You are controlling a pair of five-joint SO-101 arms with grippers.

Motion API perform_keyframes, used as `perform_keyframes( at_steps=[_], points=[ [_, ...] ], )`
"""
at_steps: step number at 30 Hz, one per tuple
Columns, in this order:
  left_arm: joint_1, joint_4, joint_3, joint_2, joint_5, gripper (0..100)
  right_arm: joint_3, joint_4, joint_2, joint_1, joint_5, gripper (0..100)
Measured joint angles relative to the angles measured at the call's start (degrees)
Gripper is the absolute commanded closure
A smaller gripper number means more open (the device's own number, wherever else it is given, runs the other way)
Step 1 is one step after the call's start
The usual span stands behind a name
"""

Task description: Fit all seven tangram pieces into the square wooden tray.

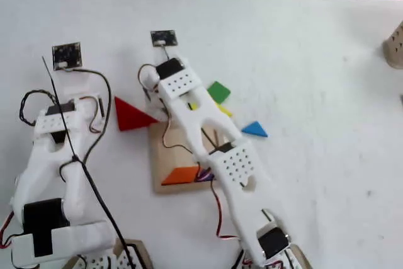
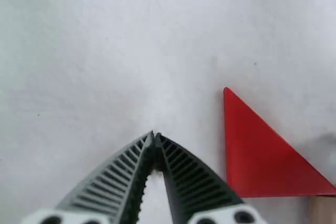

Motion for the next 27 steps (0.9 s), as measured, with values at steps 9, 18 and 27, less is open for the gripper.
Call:
perform_keyframes(
  at_steps=[9, 18, 27],
  points=[
    [0.00, 0.00, 0.00, 0.00, 0.00, 98, -0.09, 1.93, 0.00, 0.88, 6.15, 91.5],
    [0.00, 0.00, 0.00, 0.00, 0.00, 98, -5.01, 10.81, -1.14, 1.41, 11.25, 98.1],
    [0.00, 0.00, 0.00, 0.00, 0.00, 98, -7.30, 18.73, -6.95, 1.67, 13.01, 98.1]
  ],
)
